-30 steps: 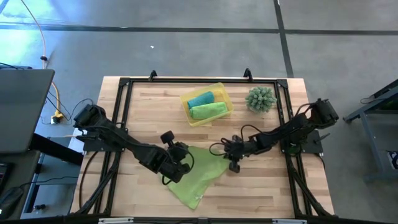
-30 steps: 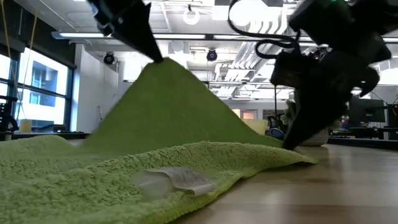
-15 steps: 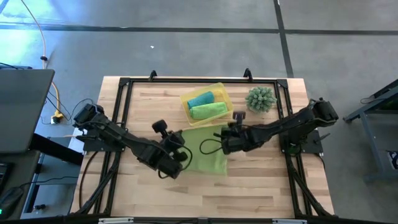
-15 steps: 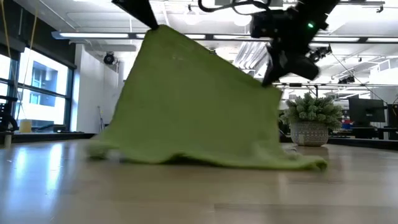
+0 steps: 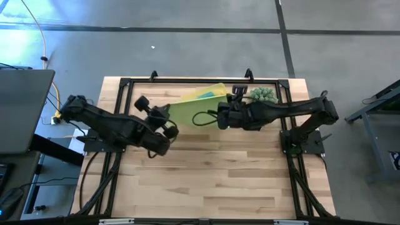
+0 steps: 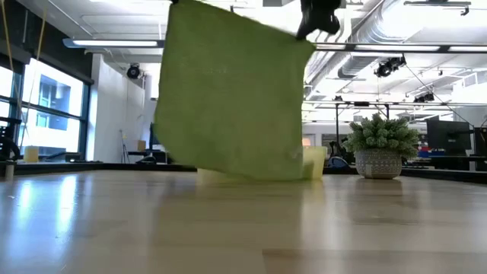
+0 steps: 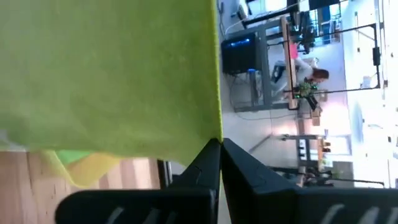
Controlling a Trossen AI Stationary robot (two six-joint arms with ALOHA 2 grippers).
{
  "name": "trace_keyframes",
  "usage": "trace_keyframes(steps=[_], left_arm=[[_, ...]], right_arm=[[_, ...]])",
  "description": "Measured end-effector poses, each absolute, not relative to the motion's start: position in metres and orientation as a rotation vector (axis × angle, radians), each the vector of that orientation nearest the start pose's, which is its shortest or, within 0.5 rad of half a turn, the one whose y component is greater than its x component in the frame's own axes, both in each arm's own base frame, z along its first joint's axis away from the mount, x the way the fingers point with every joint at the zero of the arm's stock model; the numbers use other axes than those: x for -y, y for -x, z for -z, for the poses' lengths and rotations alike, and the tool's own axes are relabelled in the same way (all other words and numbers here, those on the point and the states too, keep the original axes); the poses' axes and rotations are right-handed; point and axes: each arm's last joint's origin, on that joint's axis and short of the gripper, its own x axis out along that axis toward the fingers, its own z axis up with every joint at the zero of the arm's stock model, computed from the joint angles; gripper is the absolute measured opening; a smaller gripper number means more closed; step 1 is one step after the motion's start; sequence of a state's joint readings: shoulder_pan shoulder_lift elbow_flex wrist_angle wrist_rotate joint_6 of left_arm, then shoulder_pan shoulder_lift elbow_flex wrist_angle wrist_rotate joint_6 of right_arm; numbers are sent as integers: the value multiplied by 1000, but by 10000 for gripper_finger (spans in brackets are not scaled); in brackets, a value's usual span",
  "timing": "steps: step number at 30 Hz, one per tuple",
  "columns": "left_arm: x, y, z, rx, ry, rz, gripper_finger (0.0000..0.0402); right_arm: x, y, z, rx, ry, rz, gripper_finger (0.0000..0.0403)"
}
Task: Roll microfiber towels into tight, uniform cylinder then place into a basket
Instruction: Fold the light green microfiber cloth
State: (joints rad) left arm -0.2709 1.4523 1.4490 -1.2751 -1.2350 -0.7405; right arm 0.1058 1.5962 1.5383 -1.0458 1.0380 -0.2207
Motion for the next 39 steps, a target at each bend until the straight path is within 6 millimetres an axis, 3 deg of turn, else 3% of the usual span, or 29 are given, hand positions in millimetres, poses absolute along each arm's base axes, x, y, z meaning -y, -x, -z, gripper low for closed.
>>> trace_keyframes(steps=[4,7,9,16,22,31,35,39], left_arm=[[51,-245,-355,-610,-119,-972,0],[67,-247,-349,-718,52,-814,0],[82,-255,-337,-787,104,-712,0],[145,-284,-292,-865,116,-495,0],[183,-301,-254,-914,132,-384,0],[215,-319,-212,-957,261,-306,0],[222,-316,-208,-947,311,-333,0],[222,-311,-207,-901,306,-431,0]], right_arm=[[-19,-306,-360,-1043,705,652,0],[-35,-302,-355,-1065,504,486,0],[-49,-301,-341,-1099,385,352,0],[-112,-296,-270,-1110,224,-9,0],[-150,-285,-245,-1035,153,-168,0],[-171,-277,-220,-979,21,-208,0],[-176,-270,-202,-971,-6,-281,0],[-167,-270,-191,-956,22,-274,0]])
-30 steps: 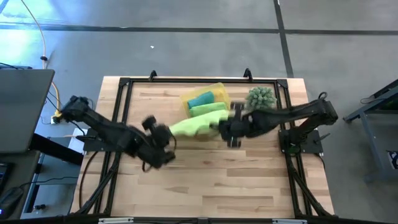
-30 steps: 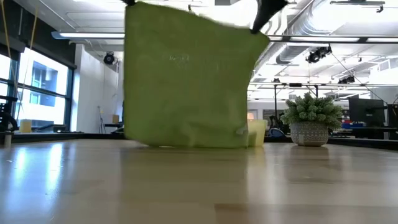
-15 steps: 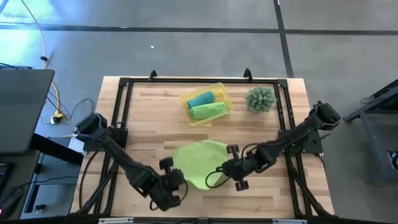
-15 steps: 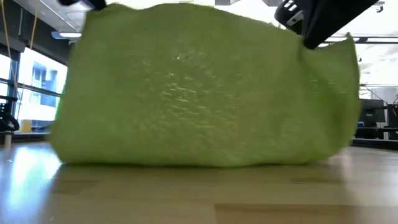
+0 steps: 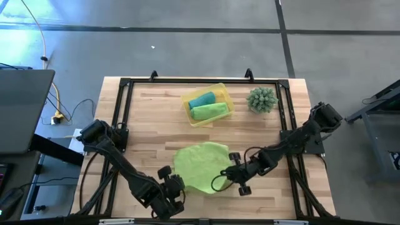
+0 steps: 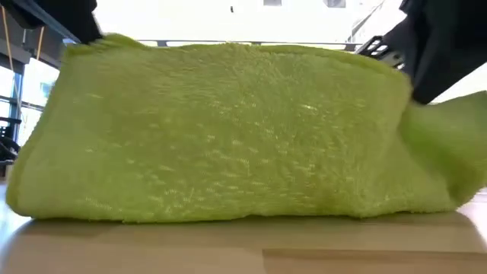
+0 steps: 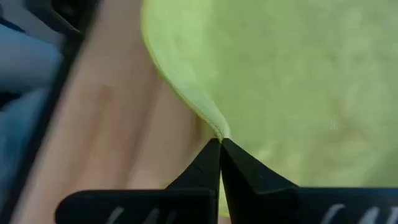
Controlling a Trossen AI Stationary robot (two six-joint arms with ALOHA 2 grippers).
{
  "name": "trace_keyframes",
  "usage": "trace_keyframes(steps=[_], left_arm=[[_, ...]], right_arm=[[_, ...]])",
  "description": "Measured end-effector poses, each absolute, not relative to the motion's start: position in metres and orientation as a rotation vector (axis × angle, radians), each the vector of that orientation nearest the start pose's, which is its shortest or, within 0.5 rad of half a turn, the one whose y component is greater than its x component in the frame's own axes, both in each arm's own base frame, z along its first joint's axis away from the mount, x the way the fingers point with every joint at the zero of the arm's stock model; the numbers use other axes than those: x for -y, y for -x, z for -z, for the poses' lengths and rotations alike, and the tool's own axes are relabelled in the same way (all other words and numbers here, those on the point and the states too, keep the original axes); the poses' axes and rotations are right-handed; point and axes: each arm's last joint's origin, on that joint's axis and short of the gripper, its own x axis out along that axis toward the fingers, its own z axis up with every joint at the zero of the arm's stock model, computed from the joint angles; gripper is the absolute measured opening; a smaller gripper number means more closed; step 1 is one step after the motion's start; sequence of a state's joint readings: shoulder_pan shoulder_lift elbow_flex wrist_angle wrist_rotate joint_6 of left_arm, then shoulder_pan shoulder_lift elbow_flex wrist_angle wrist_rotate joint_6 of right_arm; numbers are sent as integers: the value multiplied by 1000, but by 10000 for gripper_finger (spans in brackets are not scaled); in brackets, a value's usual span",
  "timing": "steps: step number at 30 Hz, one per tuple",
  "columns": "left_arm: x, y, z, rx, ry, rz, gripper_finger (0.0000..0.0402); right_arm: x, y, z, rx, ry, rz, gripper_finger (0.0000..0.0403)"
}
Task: Roll microfiber towels into tight, uniform cylinder then place into a basket
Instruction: Fold the light green microfiber cloth
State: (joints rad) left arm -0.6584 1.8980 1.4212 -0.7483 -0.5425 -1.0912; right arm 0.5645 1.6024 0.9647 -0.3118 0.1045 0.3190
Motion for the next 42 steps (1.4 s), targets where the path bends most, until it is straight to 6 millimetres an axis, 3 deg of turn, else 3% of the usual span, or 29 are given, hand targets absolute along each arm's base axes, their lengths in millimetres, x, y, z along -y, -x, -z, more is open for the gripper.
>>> trace_keyframes(steps=[8,15,23,35,42], left_arm=[[199,-302,-200,-932,302,-689,0],[179,-316,-183,-942,269,-799,0],[154,-331,-162,-1039,203,-863,0],[145,-322,-165,-1067,190,-981,0],[141,-322,-166,-1044,170,-1007,0]], right_arm=[[-128,-281,-179,-953,183,-146,0],[-100,-289,-169,-962,238,-114,0],[-83,-295,-168,-971,259,-101,0],[-57,-301,-167,-981,288,-12,0],[-48,-303,-167,-985,424,-64,0]])
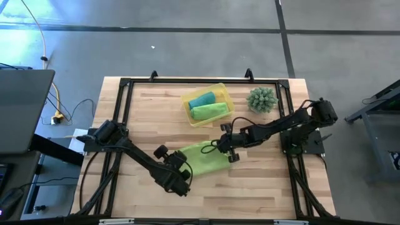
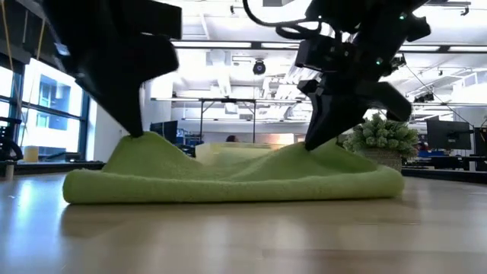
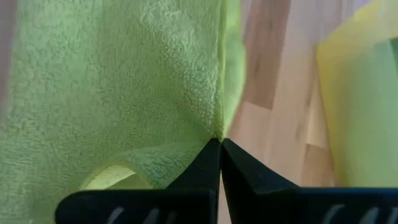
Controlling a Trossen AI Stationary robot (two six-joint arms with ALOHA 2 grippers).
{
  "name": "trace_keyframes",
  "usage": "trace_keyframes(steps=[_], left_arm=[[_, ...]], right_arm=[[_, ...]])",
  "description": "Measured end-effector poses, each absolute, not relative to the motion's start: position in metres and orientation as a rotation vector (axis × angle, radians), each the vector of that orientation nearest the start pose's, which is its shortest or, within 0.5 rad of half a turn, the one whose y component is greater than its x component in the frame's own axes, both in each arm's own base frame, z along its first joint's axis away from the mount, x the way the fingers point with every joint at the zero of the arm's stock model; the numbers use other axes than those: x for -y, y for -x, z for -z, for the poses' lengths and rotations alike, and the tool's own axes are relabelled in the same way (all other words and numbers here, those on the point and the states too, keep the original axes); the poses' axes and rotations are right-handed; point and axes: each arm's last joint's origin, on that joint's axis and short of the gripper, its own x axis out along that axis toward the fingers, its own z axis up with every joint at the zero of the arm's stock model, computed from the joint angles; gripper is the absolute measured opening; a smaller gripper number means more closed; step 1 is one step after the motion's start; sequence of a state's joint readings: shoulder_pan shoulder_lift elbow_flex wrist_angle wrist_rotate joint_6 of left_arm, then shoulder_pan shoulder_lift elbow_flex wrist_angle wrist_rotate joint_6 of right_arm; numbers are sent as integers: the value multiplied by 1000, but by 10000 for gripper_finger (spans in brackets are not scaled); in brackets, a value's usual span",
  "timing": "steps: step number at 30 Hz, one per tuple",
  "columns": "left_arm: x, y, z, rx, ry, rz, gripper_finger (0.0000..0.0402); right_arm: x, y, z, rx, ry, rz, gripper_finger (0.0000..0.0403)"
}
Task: Roll microfiber towels into tight, uniform cylinder then place into a basket
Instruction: Fold the light green microfiber cloth
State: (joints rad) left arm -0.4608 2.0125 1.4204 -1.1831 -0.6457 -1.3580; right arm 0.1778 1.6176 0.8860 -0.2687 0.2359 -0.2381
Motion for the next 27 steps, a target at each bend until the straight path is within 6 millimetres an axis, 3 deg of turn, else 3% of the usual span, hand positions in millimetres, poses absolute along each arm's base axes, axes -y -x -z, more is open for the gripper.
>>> trace_keyframes(steps=[9,23,27], left_arm=[[135,-324,-167,-1055,145,-1012,0],[133,-325,-167,-1057,144,-1011,0],[132,-325,-167,-1057,146,-1014,0]], right_arm=[[-35,-305,-168,-988,410,-28,0],[-32,-310,-158,-1000,494,-73,1],[-31,-309,-158,-1013,543,-89,31]])
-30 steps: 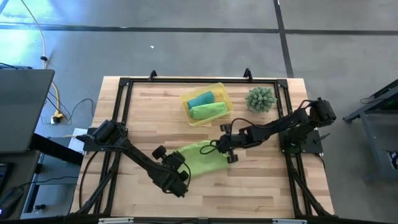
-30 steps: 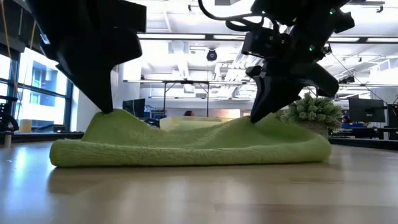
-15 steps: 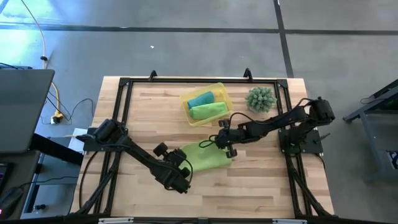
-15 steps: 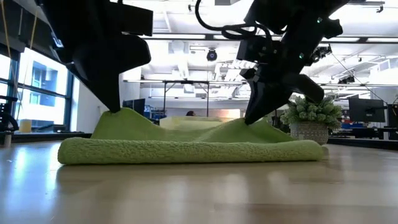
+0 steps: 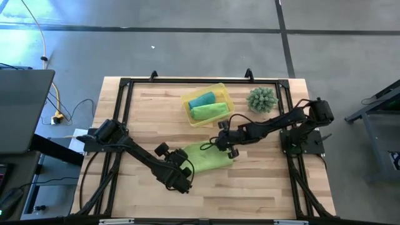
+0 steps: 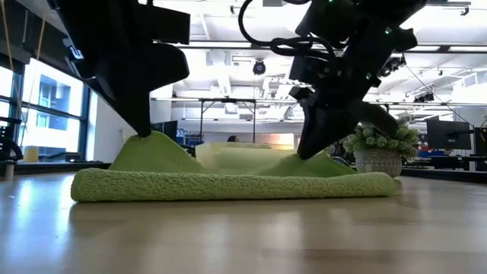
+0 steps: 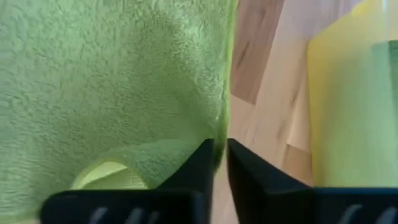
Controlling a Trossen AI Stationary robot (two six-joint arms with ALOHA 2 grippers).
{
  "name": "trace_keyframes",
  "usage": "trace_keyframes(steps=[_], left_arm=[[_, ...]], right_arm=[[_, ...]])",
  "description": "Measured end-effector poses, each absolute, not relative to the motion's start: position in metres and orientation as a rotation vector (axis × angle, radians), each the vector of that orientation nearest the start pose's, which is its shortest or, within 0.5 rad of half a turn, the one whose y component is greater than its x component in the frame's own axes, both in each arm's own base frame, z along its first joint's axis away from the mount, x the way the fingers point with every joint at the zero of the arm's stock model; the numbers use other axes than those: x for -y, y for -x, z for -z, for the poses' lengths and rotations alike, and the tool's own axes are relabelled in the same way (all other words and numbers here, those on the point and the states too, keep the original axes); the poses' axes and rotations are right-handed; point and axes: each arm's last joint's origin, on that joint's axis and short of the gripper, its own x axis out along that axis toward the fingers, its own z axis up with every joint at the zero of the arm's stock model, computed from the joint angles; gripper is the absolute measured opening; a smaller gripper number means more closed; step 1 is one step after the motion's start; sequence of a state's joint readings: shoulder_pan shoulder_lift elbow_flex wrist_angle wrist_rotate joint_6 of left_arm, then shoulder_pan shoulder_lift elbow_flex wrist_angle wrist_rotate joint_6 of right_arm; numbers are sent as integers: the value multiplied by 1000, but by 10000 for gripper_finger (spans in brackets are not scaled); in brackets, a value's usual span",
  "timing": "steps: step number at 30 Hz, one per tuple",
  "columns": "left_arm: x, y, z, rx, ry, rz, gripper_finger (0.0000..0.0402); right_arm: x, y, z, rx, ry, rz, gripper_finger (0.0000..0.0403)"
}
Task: Roll microfiber towels into tight, uniform cylinder then place into a basket
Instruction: Fold the light green microfiber cloth
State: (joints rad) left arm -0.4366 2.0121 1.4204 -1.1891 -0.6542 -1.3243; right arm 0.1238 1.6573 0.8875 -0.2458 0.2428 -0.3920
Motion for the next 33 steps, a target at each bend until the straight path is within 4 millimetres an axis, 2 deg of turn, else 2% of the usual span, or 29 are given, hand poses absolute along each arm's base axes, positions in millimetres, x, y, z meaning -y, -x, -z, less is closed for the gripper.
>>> trace_keyframes(steps=[6,10,14,20,26,33], left_arm=[[133,-325,-166,-1069,151,-1009,0],[133,-325,-166,-1070,153,-1010,0],[132,-325,-166,-1075,145,-1006,0],[128,-327,-166,-1083,142,-1010,0],[127,-327,-165,-1143,135,-971,7],[128,-327,-165,-1198,114,-929,75]], right_arm=[[-27,-308,-161,-1067,644,53,127],[-25,-308,-170,-1133,626,176,158],[-32,-309,-179,-1145,439,195,157],[-55,-315,-178,-1075,98,82,142],[-74,-315,-166,-1100,24,106,138],[-86,-316,-146,-1159,4,115,138]])
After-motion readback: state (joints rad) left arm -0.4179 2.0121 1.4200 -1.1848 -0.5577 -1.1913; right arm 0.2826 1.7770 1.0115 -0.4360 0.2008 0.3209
